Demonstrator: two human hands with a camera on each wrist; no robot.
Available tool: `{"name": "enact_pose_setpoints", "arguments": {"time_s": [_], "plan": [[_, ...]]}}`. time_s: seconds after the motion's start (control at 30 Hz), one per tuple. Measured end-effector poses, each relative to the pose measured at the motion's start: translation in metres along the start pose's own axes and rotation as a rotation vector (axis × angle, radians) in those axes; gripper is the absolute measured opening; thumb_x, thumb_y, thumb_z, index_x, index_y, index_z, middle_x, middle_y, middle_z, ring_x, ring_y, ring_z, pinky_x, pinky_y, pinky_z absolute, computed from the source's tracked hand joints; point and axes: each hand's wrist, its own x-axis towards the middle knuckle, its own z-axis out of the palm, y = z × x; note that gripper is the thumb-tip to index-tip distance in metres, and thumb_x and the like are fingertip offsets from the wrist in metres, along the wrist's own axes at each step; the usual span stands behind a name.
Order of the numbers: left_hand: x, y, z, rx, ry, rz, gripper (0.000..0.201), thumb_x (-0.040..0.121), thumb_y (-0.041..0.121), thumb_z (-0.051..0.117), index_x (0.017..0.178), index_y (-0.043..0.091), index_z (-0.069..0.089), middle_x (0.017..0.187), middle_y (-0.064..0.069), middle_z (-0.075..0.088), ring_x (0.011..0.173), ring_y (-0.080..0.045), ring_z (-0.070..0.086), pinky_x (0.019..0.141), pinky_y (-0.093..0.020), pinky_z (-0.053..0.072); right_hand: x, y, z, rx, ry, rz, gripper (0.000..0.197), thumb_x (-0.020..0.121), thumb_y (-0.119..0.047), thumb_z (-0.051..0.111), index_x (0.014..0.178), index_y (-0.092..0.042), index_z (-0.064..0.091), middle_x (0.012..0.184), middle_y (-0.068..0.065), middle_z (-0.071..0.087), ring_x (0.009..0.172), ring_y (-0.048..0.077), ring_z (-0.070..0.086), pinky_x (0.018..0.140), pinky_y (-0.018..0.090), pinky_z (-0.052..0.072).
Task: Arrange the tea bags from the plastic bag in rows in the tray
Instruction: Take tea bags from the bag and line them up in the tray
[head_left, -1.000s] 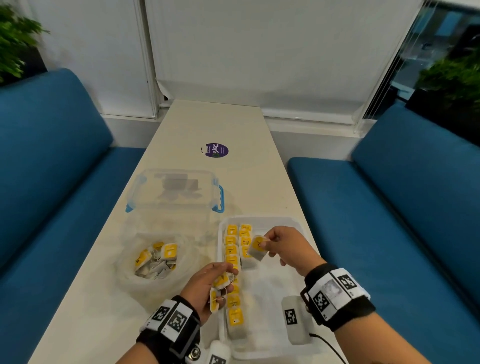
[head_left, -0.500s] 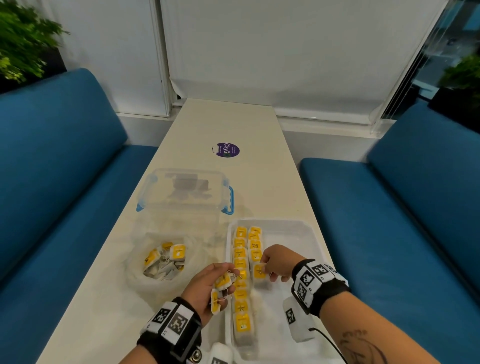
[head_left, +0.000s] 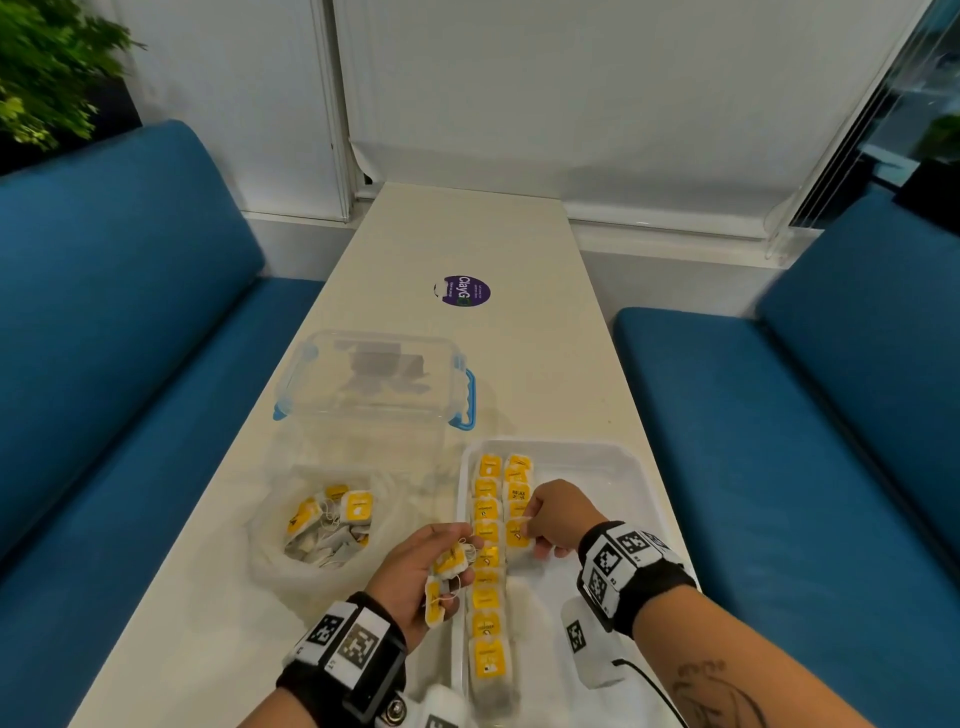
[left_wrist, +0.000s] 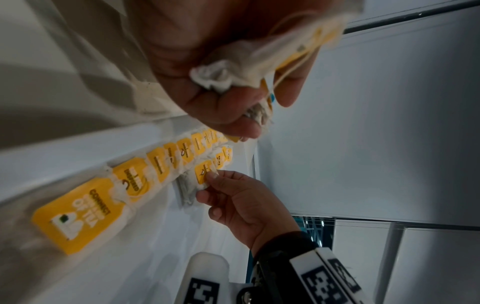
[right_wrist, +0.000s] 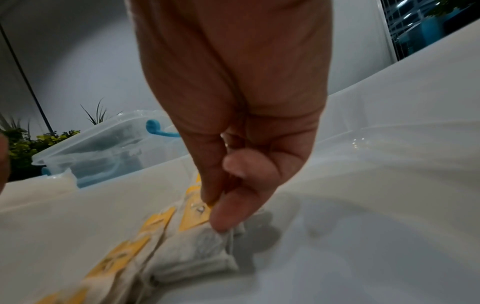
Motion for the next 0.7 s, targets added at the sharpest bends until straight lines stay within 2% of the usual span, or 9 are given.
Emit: {"name": "enact_pose_setpoints", "arguments": {"time_s": [0.13,0.2,0.23,0.33,0.4,0.47,0.53,0.63,0.7], "plan": [[0.003,0.001,0.003,-0.004,-0.002,0.009,0.013,0.092,0.014,0.05,0.088,0.008,0.061,0.081,-0.007,0.067,0.051,-0.015,0.054,0.034,-0.015,0.034,0.002,0.004,0.0,-0.039,0.077,-0.039,0.03,0.085,-0.012,0.065,0.067,-0.018,0.042,0.067,0.0,0.053,0.059,0.018,0.055,0.044,0.019,0.039],[0.004,0.002,0.005,-0.006,0.003,0.026,0.014,0.093,0.012,0.048,0.088,0.008,0.061,0.083,-0.008,0.065,0.054,-0.017,0.054,0.034,-0.014,0.034,0.001,0.006,-0.004,0.015,0.17,-0.079,0.034,0.081,-0.016,0.07,0.068,-0.021,0.039,0.074,-0.002,0.048,0.073,0.022,0.052,0.056,0.024,0.04],[0.005,0.002,0.006,-0.009,0.009,0.037,0.014,0.093,0.01,0.048,0.089,0.008,0.061,0.083,-0.009,0.064,0.056,-0.018,0.054,0.035,-0.014,0.034,-0.001,0.004,-0.007,0.059,0.206,-0.104,0.034,0.08,-0.018,0.072,0.069,-0.022,0.04,0.074,-0.003,0.047,0.075,0.022,0.052,0.058,0.024,0.04],[0.008,0.003,0.01,-0.019,0.029,0.068,0.014,0.092,0.01,0.049,0.088,0.009,0.062,0.08,-0.01,0.062,0.06,-0.02,0.052,0.035,-0.017,0.035,-0.024,-0.009,-0.018,0.207,0.22,-0.214,0.029,0.079,-0.025,0.073,0.073,-0.017,0.046,0.069,-0.002,0.051,0.059,0.015,0.055,0.044,0.015,0.036],[0.007,0.004,0.014,-0.009,0.039,0.082,0.012,0.092,0.011,0.05,0.091,0.01,0.062,0.082,-0.009,0.062,0.065,-0.021,0.054,0.036,-0.019,0.039,-0.049,-0.023,-0.021,0.25,0.121,-0.304,0.031,0.078,-0.032,0.074,0.076,-0.014,0.049,0.061,-0.003,0.052,0.046,0.006,0.05,0.037,0.011,0.032],[0.005,0.005,0.018,0.007,0.039,0.09,0.011,0.092,0.012,0.051,0.095,0.012,0.061,0.084,-0.008,0.064,0.068,-0.019,0.058,0.039,-0.019,0.044,-0.072,-0.034,-0.017,0.217,-0.01,-0.376,0.034,0.073,-0.037,0.077,0.075,-0.015,0.051,0.055,-0.006,0.052,0.041,0.003,0.047,0.038,0.01,0.032],[0.003,0.005,0.02,-0.023,0.018,0.104,0.013,0.094,0.011,0.048,0.1,0.012,0.058,0.089,-0.011,0.065,0.071,-0.021,0.061,0.042,-0.021,0.05,-0.087,-0.04,-0.008,0.189,-0.094,-0.415,0.035,0.068,-0.033,0.082,0.071,-0.018,0.05,0.054,-0.009,0.051,0.043,0.003,0.049,0.043,0.013,0.036],[0.001,0.004,0.022,-0.058,0.014,0.123,0.015,0.096,0.011,0.044,0.103,0.011,0.057,0.098,-0.012,0.063,0.078,-0.024,0.062,0.043,-0.026,0.053,-0.094,-0.04,0.006,0.135,-0.087,-0.422,0.033,0.071,-0.017,0.081,0.07,-0.019,0.048,0.058,-0.007,0.049,0.043,0.0,0.049,0.043,0.014,0.039],[-0.002,0.004,0.022,-0.042,0.015,0.134,0.016,0.095,0.009,0.043,0.097,0.014,0.059,0.089,-0.009,0.064,0.069,-0.021,0.062,0.043,-0.023,0.051,-0.096,-0.038,0.009,0.113,-0.061,-0.403,0.026,0.076,-0.011,0.075,0.074,-0.017,0.049,0.061,-0.004,0.05,0.047,0.006,0.052,0.039,0.014,0.038]]}}
